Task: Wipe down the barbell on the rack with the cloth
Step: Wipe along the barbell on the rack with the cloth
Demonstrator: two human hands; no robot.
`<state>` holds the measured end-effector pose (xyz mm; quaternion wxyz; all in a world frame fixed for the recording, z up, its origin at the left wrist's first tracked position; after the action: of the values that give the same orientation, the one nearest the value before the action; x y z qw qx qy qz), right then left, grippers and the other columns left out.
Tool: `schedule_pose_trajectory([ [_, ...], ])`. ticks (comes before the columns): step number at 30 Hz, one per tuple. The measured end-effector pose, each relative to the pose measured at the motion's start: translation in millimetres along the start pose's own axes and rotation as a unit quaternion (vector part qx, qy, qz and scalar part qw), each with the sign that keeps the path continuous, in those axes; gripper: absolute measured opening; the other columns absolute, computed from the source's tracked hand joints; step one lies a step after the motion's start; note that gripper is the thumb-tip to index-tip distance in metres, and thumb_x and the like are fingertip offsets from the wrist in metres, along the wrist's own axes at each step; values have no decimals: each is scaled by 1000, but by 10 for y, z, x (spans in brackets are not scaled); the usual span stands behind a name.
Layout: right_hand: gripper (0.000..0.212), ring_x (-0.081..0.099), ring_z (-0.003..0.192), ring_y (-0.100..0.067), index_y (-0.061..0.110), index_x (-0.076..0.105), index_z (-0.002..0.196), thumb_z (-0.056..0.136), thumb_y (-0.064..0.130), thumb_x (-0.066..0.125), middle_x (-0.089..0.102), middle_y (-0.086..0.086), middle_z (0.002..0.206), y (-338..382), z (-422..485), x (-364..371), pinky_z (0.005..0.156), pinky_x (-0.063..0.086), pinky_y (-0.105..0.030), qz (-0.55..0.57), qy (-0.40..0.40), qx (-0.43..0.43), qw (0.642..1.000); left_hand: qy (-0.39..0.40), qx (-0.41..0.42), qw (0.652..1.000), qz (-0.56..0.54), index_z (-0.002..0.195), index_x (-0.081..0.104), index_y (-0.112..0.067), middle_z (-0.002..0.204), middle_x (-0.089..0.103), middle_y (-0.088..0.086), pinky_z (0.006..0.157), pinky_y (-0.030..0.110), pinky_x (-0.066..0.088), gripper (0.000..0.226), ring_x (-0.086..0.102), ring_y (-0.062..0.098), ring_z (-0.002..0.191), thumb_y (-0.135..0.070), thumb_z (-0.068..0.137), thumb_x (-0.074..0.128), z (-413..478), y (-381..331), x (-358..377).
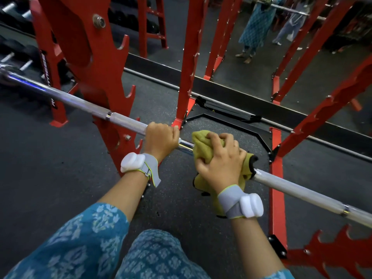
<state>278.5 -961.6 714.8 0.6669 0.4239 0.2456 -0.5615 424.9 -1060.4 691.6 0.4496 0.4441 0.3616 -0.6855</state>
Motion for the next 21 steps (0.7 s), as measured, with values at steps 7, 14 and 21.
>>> schedule_pose_trajectory([
  [7,77,43,97,-29,32,44,118,48,40,74,41,-8,120,39,-216,106,80,28,-41,-51,-8,-145,988,-80,13,997,-11,48,54,-10,47,55,11,56,32,35,45,49,28,44,-24,87,37,-76,-65,100],
  [14,73,43,98,-28,31,46,116,46,41,66,41,-7,120,-236,-382,-2,82,28,-39,-77,-54,-127,987,92,-4,995,28,88,69,0,90,67,23,70,34,42,54,64,38,83,-32,91,26,114,-117,-7],
  [21,55,50,87,-30,29,49,111,59,48,51,53,-9,109,-128,-129,-38,76,31,-39,-41,-36,-42,998,185,14,981,58,111,61,-4,116,61,21,84,35,43,41,57,37,106,-31,94,34,231,-118,3],
])
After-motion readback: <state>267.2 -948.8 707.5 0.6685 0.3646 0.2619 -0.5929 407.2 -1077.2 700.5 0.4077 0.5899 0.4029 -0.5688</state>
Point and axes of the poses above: each hand's wrist, its own z-axis towards the middle knuckle, its own x-axis out of the palm, y = z × x, the point moved 3 cm from there along z, towards the middle knuckle
